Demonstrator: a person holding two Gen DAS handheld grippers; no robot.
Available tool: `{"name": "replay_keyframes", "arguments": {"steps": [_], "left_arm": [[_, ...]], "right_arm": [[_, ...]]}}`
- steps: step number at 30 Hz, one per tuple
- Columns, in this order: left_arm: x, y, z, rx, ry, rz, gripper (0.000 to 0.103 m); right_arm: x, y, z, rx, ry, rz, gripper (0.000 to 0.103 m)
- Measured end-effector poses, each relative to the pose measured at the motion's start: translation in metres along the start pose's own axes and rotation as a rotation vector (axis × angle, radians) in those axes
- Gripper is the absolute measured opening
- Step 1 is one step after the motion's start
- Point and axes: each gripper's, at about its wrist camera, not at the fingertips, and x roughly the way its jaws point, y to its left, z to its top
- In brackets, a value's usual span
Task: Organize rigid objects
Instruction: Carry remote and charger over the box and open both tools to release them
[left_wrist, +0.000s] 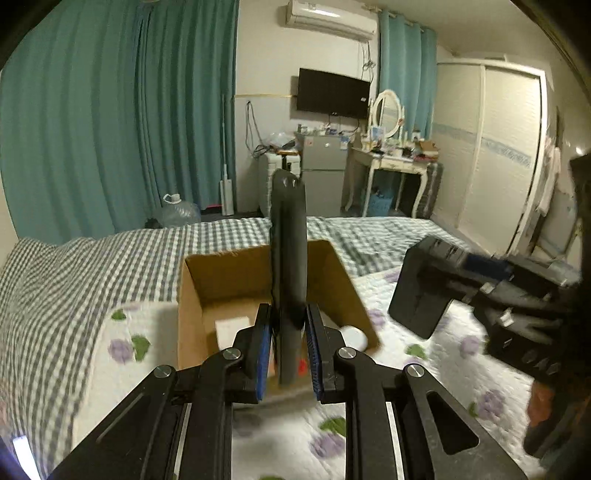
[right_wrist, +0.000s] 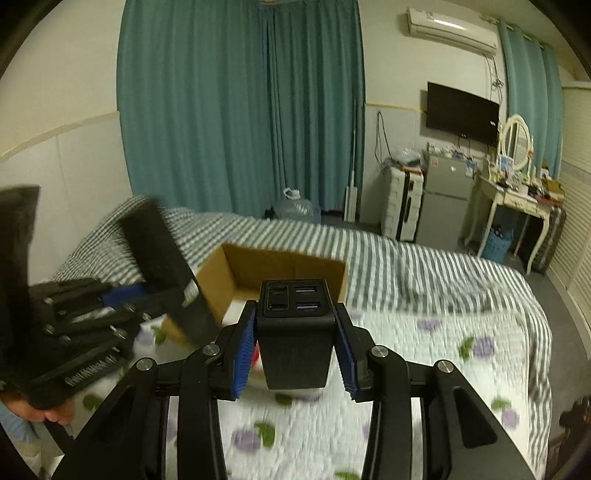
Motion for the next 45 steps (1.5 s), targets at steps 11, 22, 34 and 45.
{"name": "replay_keyframes", "arguments": {"steps": [11, 22, 34, 45], "left_arm": [[0.115, 0.026, -0.005, -0.003, 0.112, 0.001, 0.018], [0.154, 0.025, -0.026, 0.003, 0.237, 0.027, 0.018], [0.118, 0.046, -0.014, -0.085, 0.143, 0.048, 0.051], [0.118, 0.064, -0.011, -0.136, 0.151, 0.107, 0.057]], "right_arm": [[0.101, -0.026, 0.021, 0.02, 0.032, -0.018, 0.039], [0.116, -0.032, -0.001, 0.027, 0.098, 0.011, 0.039], [0.127, -0.021, 0.004, 0.008, 0.089, 0.015, 0.039], [0.192, -0.009, 0.004, -0.077, 0.167, -0.032, 0.039]]}}
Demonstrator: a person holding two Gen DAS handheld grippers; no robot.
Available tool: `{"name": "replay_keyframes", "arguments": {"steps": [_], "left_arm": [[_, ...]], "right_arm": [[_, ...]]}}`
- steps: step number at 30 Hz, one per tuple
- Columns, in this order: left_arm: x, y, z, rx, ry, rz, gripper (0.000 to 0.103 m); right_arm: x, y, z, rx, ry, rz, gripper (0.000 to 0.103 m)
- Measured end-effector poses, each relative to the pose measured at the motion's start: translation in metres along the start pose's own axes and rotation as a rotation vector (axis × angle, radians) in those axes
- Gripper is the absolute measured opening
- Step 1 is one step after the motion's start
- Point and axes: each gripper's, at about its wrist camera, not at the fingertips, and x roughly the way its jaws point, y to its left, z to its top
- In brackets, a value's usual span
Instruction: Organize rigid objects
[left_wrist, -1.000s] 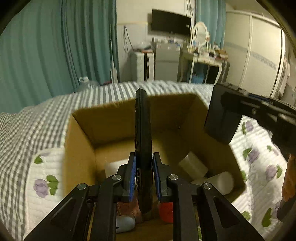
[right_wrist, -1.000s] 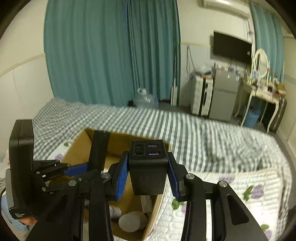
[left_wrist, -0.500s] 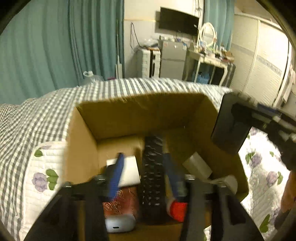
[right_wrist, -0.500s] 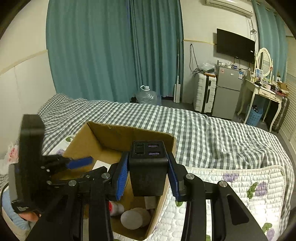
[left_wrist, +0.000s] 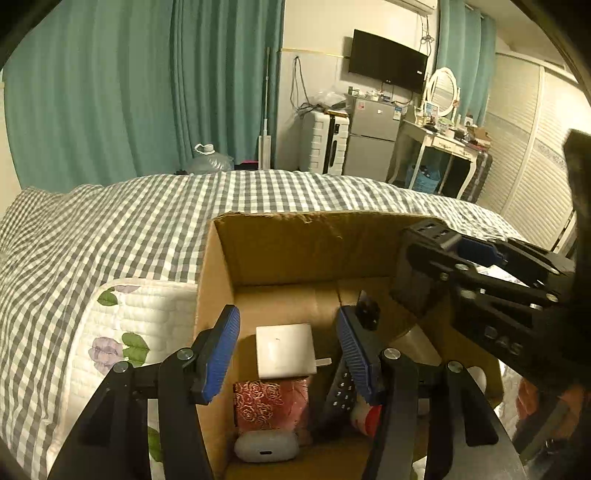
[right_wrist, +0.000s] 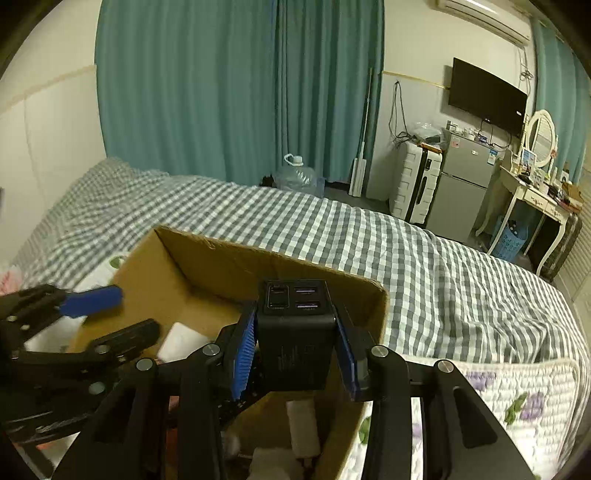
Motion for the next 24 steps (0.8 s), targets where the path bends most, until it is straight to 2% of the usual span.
{"name": "replay_keyframes", "arguments": {"steps": [5, 8, 10, 16, 21, 24], "left_arm": [[0.001, 0.002, -0.002, -0.006, -0.006, 0.008, 0.059], [0.002, 0.003, -0.003, -0.003, 0.0, 0.01, 0.059], [0.003, 0.003, -0.003, 0.001, 0.002, 0.015, 0.06], [-0.003, -0.001, 0.001, 0.001, -0.016, 0.007, 0.06], [-0.028, -0.008, 0.002, 0.012, -0.052, 0.022, 0.06], [-0.058, -0.014, 0.006, 0.013, -0.093, 0.019, 0.06]], "right_arm": [[0.015, -0.007, -0.01, 0.009, 0.04, -0.014, 0.039], [0.004, -0.011, -0.009, 0.022, -0.024, -0.009, 0.04], [-0.001, -0.012, -0.008, 0.025, -0.029, -0.004, 0.044], [-0.016, -0.009, -0.007, 0.018, -0.037, 0.0, 0.044], [-0.051, -0.006, -0.006, 0.008, -0.055, -0.018, 0.044], [-0.09, -0.004, -0.004, 0.004, -0.089, -0.032, 0.044]]}}
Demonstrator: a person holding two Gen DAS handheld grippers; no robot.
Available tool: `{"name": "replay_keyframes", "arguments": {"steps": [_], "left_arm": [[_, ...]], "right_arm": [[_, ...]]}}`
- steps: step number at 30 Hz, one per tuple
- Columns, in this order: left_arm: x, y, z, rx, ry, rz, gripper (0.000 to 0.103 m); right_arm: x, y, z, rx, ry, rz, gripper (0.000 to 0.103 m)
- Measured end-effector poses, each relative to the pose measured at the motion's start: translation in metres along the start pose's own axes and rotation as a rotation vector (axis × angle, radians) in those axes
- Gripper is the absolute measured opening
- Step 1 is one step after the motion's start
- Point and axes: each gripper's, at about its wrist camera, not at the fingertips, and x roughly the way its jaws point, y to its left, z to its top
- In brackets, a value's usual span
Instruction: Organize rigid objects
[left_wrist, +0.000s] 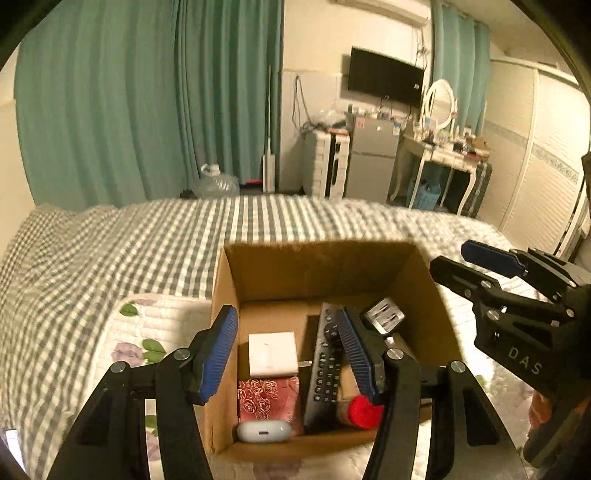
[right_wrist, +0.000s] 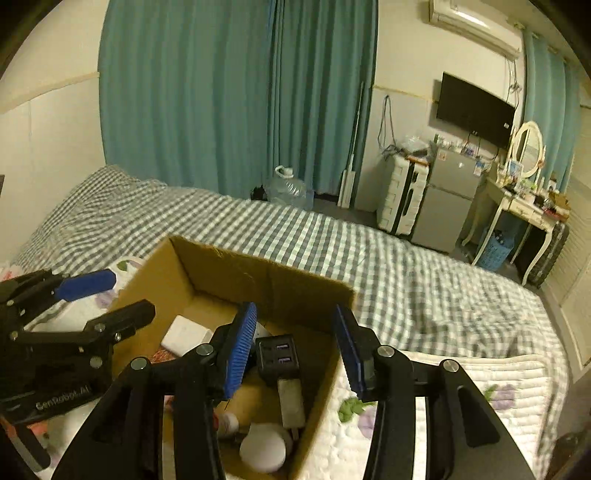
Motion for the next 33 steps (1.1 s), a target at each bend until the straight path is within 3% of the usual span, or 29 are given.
{"name": "replay_keyframes", "arguments": {"steps": [8, 14, 17, 19, 23, 28, 33], "left_arm": [[-0.104, -0.018, 0.019, 0.034, -0.145, -0.011, 0.066], [-0.179, -0.033, 0.009, 0.067, -0.276, -0.001, 0.073], [-0.204, -0.036, -0.003, 0.076, -0.333, 0.024, 0.075], [-0.213, -0.037, -0.01, 0.075, -0.363, 0.057, 0.076], [-0.212, -0.029, -0.027, 0.002, -0.378, 0.046, 0.076], [-0.188, -0.02, -0.054, -0.037, -0.403, 0.102, 0.076], [-0.157, -0.001, -0.078, -0.056, -0.427, 0.161, 0.076]], "right_arm": [[-0.118, 0.007, 0.012, 0.009, -0.089, -0.051, 0.046], [-0.191, 0.018, 0.002, 0.035, -0.171, -0.087, 0.074], [-0.216, 0.022, -0.008, 0.075, -0.217, -0.087, 0.1], [-0.226, 0.026, -0.016, 0.091, -0.253, -0.111, 0.103], [-0.224, 0.03, -0.038, 0.129, -0.282, -0.122, 0.103], [-0.198, 0.026, -0.073, 0.196, -0.34, -0.159, 0.103], [-0.158, 0.022, -0.087, 0.207, -0.266, -0.135, 0.103]]}}
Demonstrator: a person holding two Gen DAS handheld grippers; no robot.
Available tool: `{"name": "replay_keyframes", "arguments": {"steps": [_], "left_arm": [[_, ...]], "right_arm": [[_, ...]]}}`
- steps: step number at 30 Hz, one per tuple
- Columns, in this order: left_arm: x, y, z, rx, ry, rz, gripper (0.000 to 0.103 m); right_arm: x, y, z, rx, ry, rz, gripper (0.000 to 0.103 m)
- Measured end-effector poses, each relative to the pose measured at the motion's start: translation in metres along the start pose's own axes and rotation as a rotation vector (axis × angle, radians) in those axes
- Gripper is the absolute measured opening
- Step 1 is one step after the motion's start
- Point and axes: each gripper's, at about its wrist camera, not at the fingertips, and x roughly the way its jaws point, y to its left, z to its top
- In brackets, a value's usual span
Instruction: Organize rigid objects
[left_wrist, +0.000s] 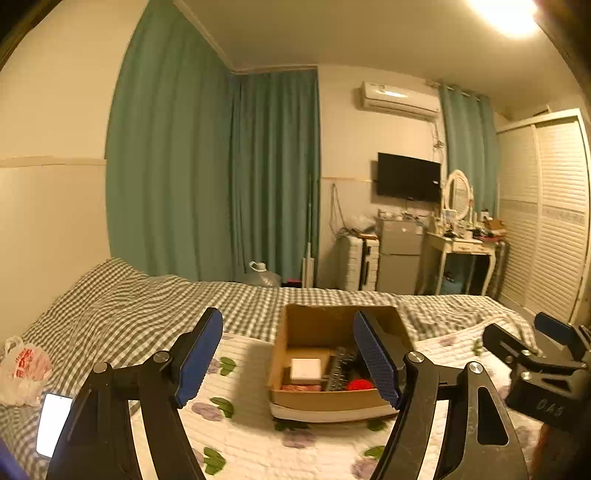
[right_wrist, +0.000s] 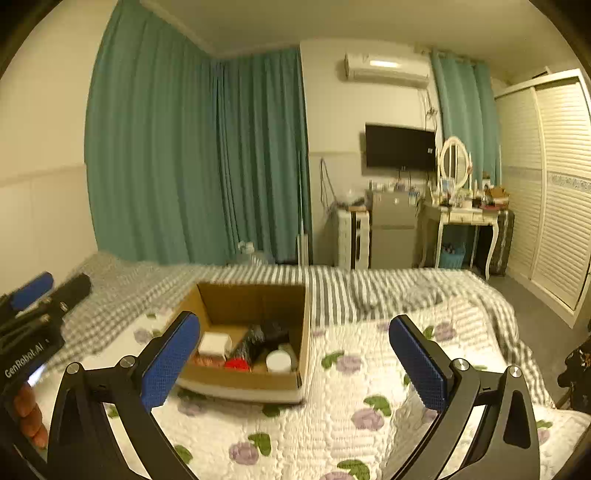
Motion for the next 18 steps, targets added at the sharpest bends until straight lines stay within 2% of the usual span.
{"name": "replay_keyframes", "arguments": {"steps": [6, 18], "left_arm": [[0.021, 0.008, -0.021, 0.015, 0.075, -0.012, 0.076], [0.019, 0.012, -0.025, -0.01, 0.1, -0.029, 0.076]], "right_arm": [[0.019, 0.007, -0.011, -0.033, 0.013, -0.002, 0.103], [0.022, 0.016, -0.015, -0.057, 0.029, -0.004, 0.103]]}}
